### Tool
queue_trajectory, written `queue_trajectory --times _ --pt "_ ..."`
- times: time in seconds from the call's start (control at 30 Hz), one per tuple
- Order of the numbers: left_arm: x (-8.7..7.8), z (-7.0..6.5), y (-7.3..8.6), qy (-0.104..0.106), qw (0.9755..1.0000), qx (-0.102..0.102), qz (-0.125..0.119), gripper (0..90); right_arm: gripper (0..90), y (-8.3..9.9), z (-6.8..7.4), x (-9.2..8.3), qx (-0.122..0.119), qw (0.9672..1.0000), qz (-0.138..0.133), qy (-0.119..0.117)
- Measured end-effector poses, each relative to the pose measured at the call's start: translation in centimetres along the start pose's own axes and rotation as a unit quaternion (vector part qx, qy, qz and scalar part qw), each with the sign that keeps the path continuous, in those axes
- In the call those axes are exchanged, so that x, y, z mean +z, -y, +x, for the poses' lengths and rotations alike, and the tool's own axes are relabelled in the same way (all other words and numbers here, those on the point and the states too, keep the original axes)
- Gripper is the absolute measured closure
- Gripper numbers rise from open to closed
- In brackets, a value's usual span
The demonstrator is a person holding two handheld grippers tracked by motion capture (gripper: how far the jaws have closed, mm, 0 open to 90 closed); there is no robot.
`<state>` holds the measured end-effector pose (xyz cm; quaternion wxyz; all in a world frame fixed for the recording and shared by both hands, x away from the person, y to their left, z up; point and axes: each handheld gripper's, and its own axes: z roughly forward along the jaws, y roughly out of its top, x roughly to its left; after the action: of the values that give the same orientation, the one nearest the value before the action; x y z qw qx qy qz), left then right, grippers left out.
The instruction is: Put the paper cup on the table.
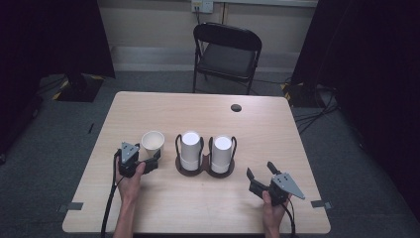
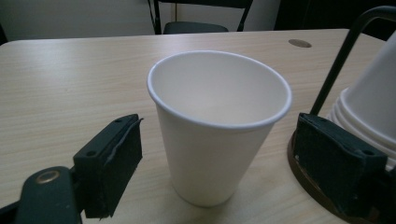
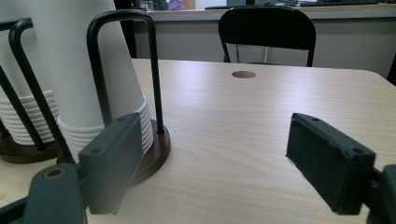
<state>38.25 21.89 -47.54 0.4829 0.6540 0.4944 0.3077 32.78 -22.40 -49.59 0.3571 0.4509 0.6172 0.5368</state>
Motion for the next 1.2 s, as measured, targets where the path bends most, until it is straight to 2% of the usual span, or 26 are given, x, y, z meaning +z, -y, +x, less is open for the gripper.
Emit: queue_trajectory --times 0.1,0.23,0.3,0.4,0.57,0.63,0.73,0.8,0.87,0.97,1.2 --pt "-0.8 -0.5 0.0 -0.009 0.9999 0.001 -0.007 15.5 18.1 0.0 0.0 0.0 0.001 1.0000 0.000 -0.001" --pt "-1.5 -1.0 0.0 -0.003 0.9999 0.003 -0.009 15.5 18.1 0.0 0.0 0.0 0.002 1.0000 -0.001 -0.001" --pt "-1.9 -1.4 0.1 0.007 0.9999 0.006 -0.012 15.4 18.1 0.0 0.0 0.0 0.001 1.0000 -0.002 0.000" --pt "-2.4 -2.1 0.1 0.002 0.9998 0.018 -0.010 15.5 18.1 0.0 -0.1 0.0 0.002 1.0000 -0.002 0.000" --pt "-3.3 -3.1 0.1 0.009 0.9999 0.009 -0.008 15.6 18.1 0.0 0.0 0.0 0.002 1.0000 -0.002 0.000" --pt "-3.8 -3.5 0.0 0.010 0.9997 0.019 -0.010 15.5 18.1 0.0 0.0 0.0 0.002 1.0000 -0.002 0.000" --pt "-4.2 -3.9 0.1 0.012 0.9996 0.019 -0.015 15.6 18.1 0.0 0.0 0.0 0.002 1.0000 -0.003 0.000" --pt "-4.7 -4.3 0.4 0.023 0.9994 0.017 -0.021 15.5 18.1 0.0 -0.1 0.0 0.002 1.0000 -0.003 0.000" --pt "-4.7 -4.5 0.7 0.022 0.9994 0.021 -0.017 15.5 18.1 0.0 0.0 -0.1 0.002 1.0000 -0.004 0.000" --pt "-4.9 -4.9 1.1 0.032 0.9992 0.019 -0.018 15.6 18.1 0.0 -0.1 -0.1 0.003 1.0000 -0.004 0.000" --pt "-5.8 -6.3 2.0 0.037 0.9987 0.014 -0.032 15.6 18.1 0.0 0.0 -0.1 0.002 1.0000 -0.003 0.001"
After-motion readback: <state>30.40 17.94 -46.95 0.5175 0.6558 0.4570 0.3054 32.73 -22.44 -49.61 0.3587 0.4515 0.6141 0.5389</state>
